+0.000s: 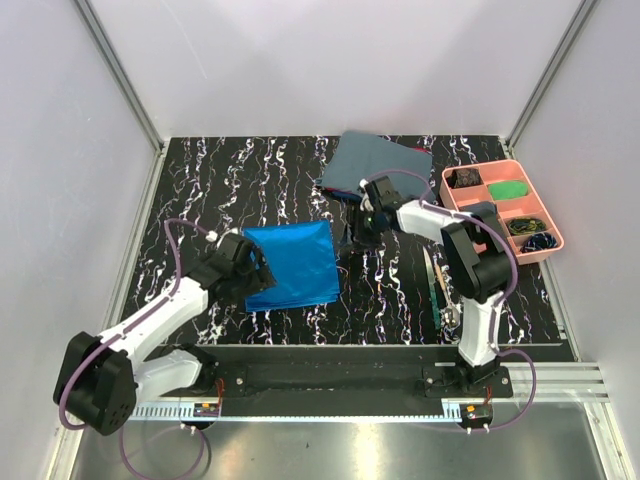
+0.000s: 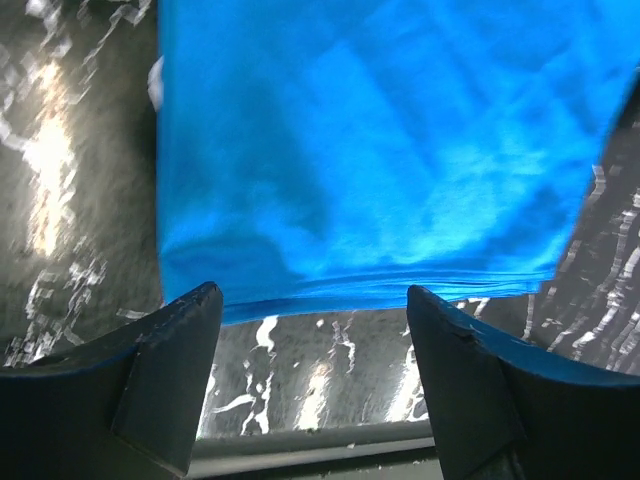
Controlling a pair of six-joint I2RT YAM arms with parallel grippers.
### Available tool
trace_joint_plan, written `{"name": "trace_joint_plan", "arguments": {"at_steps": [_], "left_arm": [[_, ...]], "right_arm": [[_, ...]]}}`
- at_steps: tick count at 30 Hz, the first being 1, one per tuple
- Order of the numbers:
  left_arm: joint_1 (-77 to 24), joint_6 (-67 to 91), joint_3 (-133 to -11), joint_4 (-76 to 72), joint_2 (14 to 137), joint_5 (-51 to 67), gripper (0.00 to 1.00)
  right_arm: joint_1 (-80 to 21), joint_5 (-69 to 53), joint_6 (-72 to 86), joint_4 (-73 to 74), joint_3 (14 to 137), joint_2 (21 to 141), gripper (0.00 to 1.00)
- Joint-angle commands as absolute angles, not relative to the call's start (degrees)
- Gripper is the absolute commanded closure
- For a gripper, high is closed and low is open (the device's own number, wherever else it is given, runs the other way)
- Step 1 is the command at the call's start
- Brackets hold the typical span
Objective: Fold the napkin into a case and place the utensils inside
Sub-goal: Rotate the square-folded napkin at the center of the board, then smooth out the square-folded napkin at the center of the board.
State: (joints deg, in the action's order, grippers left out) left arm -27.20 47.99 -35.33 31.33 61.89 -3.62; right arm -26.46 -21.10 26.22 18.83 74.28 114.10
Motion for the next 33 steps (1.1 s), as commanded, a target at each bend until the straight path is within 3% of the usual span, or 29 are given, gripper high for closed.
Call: {"name": "trace_joint_plan", "arguments": {"at_steps": [1, 6, 14, 21, 26, 33], "left_arm": [[-26.98, 53.95, -37.7, 40.07, 63.72, -8.51, 0.26], [-26.81, 57.47, -38.93, 42.71, 66.36, -11.24, 0.35], [-24.97, 61.53, -36.65, 40.96, 62.58, -15.21, 0.48], [-21.89, 60.03, -37.0, 38.94, 64.77, -12.58, 0.49], [-21.8, 60.47, -35.95, 36.84, 66.71, -10.38, 0.5], [-21.8, 60.29, -34.81, 35.33, 68.03, -10.46, 0.64]], "right_arm": [[-26.54, -26.34, 28.2, 20.22, 66.46, 106.71, 0.39], [-26.63, -29.45, 32.25, 13.72, 56.79, 102.04, 0.4], [-27.16, -35.15, 35.86, 6.95, 51.86, 103.09, 0.53], [-27.42, -35.68, 36.21, 6.94, 51.68, 102.57, 0.53], [-27.95, -35.16, 37.7, 5.8, 50.72, 102.04, 0.46], [-29.97, -35.86, 37.97, 4.92, 51.15, 104.15, 0.44]]}}
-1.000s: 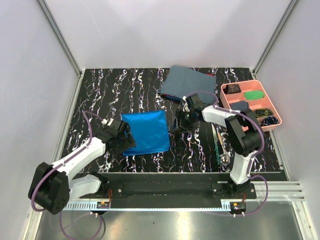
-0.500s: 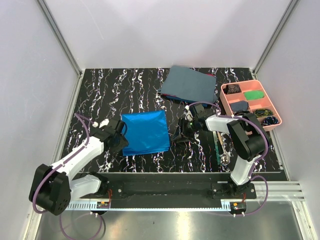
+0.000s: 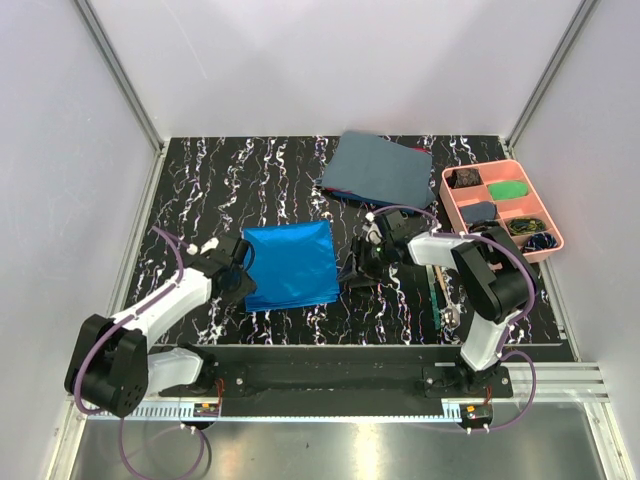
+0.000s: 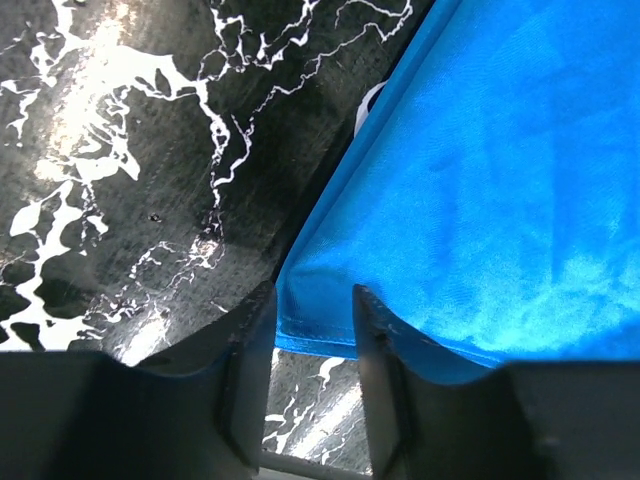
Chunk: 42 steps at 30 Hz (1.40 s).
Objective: Fold the napkin into a case and place the utensils inside
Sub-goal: Smooth out the square-folded napkin at the center of the board.
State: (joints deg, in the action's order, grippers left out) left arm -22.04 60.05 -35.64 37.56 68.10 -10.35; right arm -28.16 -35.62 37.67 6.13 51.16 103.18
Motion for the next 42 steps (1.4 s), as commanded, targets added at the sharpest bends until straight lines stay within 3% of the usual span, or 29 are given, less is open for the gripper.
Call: {"name": "trace_joint_plan", "arguments": {"at_steps": [1, 13, 24, 26, 30, 33, 42], "left_arm": [[-21.71, 60.12, -34.72, 35.33, 67.68, -10.55, 0.65], [-21.62, 59.77, -32.26, 34.54, 65.39, -9.14, 0.83], [-21.62, 60.29, -29.8, 34.37, 60.47, -7.65, 0.94], [-21.62, 60.47, -29.18, 34.28, 60.03, -7.12, 1.0], [-21.62, 61.0, -27.6, 33.75, 58.45, -6.59, 1.0], [-21.62, 61.26, -26.19, 32.79, 57.48, -5.36, 1.0], [-21.62, 60.64, -24.26, 31.99, 48.78, -3.96, 0.96]], "right_arm": [[-30.67, -35.86, 37.88, 4.83, 51.24, 104.76, 0.45], [-31.38, -35.24, 38.32, 4.22, 51.59, 106.08, 0.55], [-31.55, -37.35, 38.41, 3.78, 51.77, 106.35, 0.7], [-31.55, -37.27, 38.41, 3.87, 51.51, 106.08, 0.75], [-31.64, -37.97, 38.23, 3.34, 51.15, 106.78, 0.85], [-31.73, -38.41, 39.02, 2.02, 50.63, 107.49, 0.99], [-31.73, -37.0, 38.94, 2.46, 50.71, 106.0, 1.0]]}}
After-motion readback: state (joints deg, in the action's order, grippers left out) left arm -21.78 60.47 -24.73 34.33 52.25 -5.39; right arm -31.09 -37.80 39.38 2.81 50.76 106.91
